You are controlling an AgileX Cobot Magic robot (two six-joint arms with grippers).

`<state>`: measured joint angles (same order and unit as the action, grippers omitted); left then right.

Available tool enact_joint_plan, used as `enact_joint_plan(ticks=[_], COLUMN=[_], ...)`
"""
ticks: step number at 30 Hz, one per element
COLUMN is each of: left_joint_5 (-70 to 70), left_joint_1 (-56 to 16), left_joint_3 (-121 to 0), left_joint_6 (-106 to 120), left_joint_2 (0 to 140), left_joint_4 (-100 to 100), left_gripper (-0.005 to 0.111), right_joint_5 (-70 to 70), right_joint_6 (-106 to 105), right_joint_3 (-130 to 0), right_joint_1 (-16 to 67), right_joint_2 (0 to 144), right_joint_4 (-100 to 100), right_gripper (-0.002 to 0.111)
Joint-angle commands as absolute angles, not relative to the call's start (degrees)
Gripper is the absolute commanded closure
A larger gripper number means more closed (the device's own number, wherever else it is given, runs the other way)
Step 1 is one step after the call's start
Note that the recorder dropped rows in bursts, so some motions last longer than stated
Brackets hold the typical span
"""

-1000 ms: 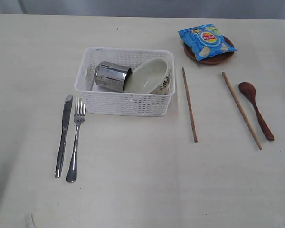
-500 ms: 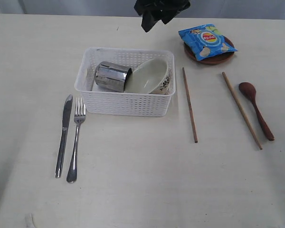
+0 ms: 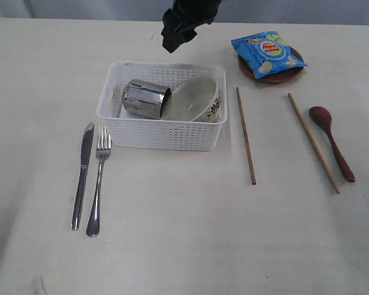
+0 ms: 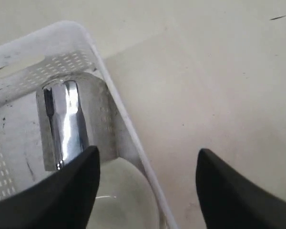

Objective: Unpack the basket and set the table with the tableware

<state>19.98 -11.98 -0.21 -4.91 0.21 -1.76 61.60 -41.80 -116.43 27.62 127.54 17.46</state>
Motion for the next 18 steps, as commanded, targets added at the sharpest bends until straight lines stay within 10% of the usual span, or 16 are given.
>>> enact_joint_plan(ticks=[1,5,9,18], left_joint_5=[19.85,19.85,19.85,19.85], left_joint_1=[-12.24,-12.24,-12.24,-12.24], left_joint_3=[0.0,0.0,0.0,0.0], left_joint_6=[-4.73,-4.73,-4.73,-4.73], left_joint_2=[0.0,0.0,0.0,0.0], left_joint_4=[-1.72,-1.72,-1.72,-1.72], left_gripper=[0.107,0.107,0.107,0.107], right_joint_5=[60.87,60.27,56.74,56.06], right_joint_6=[-47.57,-48.85,-48.97,-48.97], right_joint_3=[-116.67,-116.67,-116.67,-117.19], right_joint_1=[27.51,27.51,27.41,22.51], right_joint_2=[131.23,133.89,134.25,134.25], right_joint_4=[20.32,20.44,14.88,10.37], right_gripper=[0.052,0.056,0.109,0.109])
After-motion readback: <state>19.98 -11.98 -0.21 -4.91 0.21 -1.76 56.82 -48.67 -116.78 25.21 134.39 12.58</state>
